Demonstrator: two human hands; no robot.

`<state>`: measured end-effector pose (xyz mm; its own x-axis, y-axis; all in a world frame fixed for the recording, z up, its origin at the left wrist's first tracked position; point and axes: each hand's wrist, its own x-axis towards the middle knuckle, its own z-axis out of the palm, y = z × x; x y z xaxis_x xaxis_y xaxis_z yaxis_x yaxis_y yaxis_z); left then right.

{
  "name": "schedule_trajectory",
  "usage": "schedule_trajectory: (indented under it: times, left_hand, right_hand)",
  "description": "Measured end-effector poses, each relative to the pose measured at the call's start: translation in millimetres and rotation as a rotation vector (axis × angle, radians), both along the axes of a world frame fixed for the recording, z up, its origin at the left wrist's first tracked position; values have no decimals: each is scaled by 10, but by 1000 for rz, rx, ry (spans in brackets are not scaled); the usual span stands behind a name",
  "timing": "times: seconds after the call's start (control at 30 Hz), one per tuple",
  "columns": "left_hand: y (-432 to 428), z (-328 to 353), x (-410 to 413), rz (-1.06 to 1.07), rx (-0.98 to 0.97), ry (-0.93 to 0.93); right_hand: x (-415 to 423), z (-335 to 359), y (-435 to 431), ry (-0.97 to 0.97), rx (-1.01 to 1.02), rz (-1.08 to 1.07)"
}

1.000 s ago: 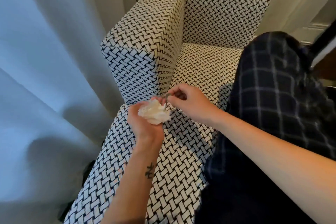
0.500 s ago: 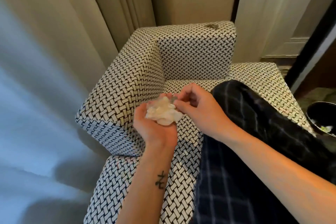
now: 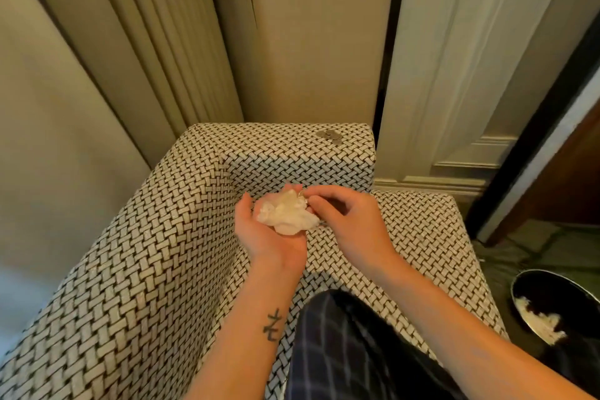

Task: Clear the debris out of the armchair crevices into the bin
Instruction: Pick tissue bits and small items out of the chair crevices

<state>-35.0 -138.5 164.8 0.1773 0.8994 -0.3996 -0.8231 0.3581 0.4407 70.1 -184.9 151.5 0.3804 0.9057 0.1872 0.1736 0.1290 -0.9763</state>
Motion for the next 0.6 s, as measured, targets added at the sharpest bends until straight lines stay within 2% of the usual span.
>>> schedule_trajectory:
  times: [0.13, 0.33, 0.6]
  left_hand:
    - [333, -21, 438, 11, -8, 20]
    - [863, -91, 964, -11, -33, 5]
    - [1553, -138, 1376, 47, 6, 0]
  right_hand:
    - [394, -37, 319, -40, 1, 7]
    - [954, -161, 770, 3, -10, -68]
    - [1560, -306, 1513, -247, -109, -33]
